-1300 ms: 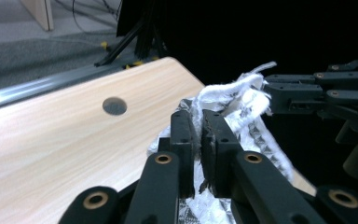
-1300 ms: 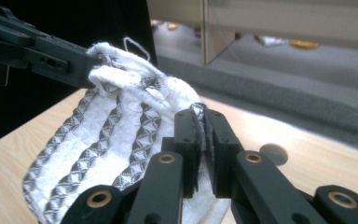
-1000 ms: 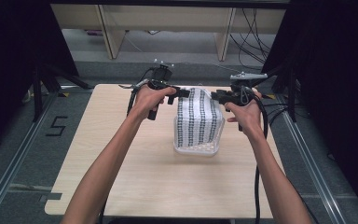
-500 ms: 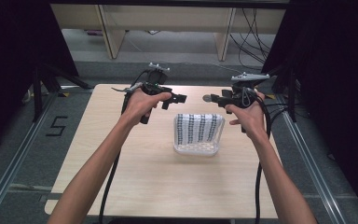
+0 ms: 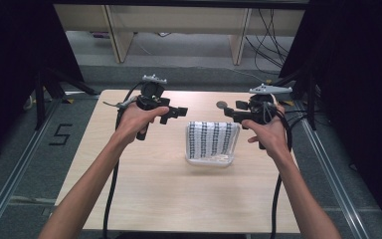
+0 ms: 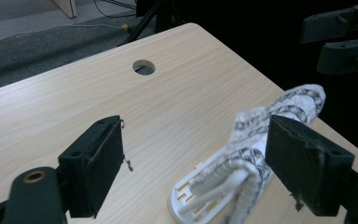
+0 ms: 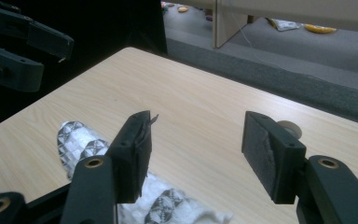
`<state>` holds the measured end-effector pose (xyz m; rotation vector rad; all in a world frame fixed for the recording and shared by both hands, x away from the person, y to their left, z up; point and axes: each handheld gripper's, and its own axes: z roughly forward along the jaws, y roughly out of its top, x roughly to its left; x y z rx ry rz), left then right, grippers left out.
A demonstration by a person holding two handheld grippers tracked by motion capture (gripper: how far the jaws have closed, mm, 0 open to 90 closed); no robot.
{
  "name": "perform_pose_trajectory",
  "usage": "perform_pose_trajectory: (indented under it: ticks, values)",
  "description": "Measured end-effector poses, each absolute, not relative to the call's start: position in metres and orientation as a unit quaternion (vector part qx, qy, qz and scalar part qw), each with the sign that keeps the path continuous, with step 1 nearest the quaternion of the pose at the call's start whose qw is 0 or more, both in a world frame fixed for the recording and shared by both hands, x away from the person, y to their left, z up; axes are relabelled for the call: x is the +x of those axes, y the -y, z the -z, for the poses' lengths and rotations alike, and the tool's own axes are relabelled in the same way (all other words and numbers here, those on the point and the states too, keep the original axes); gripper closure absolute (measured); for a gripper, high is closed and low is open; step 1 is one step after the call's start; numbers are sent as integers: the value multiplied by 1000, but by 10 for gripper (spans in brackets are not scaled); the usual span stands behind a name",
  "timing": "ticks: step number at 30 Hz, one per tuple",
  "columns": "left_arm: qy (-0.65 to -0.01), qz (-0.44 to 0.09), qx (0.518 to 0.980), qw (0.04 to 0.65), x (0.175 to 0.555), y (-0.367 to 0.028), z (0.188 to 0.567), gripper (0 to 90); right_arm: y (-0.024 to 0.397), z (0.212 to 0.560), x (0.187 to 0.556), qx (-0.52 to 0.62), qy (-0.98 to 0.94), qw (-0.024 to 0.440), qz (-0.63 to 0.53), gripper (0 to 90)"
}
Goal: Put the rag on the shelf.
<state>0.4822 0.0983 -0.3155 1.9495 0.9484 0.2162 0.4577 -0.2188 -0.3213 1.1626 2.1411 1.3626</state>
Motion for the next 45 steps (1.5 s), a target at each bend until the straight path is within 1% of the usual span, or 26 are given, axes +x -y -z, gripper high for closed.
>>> perform_pose_trajectory:
  ticks: [6, 11, 16, 20, 22, 27, 28, 32, 45]
  values:
    - [-378, -90, 794, 467, 471, -105, 316, 172, 217, 321, 454, 408, -758, 171, -480, 415]
    - [-378, -87, 787, 480, 460, -112, 320, 172, 217, 320, 447, 394, -763, 168, -484, 402]
    - [-375, -90, 787, 482, 453, -116, 322, 172, 216, 320, 440, 392, -761, 173, -487, 399]
    - [-372, -95, 787, 482, 450, -117, 323, 172, 216, 319, 439, 387, -763, 171, -488, 397]
    - [-370, -97, 789, 481, 447, -117, 323, 172, 216, 319, 438, 381, -764, 179, -489, 397]
    - [-366, -102, 790, 481, 443, -117, 322, 172, 214, 316, 432, 393, -762, 167, -488, 396]
    - [-365, -105, 790, 481, 442, -116, 322, 172, 215, 317, 433, 378, -764, 178, -491, 396]
    - [-362, -104, 792, 480, 437, -115, 323, 172, 215, 316, 429, 380, -764, 172, -492, 397]
    - [-342, -99, 797, 488, 420, -111, 328, 172, 221, 320, 419, 374, -762, 174, -499, 400]
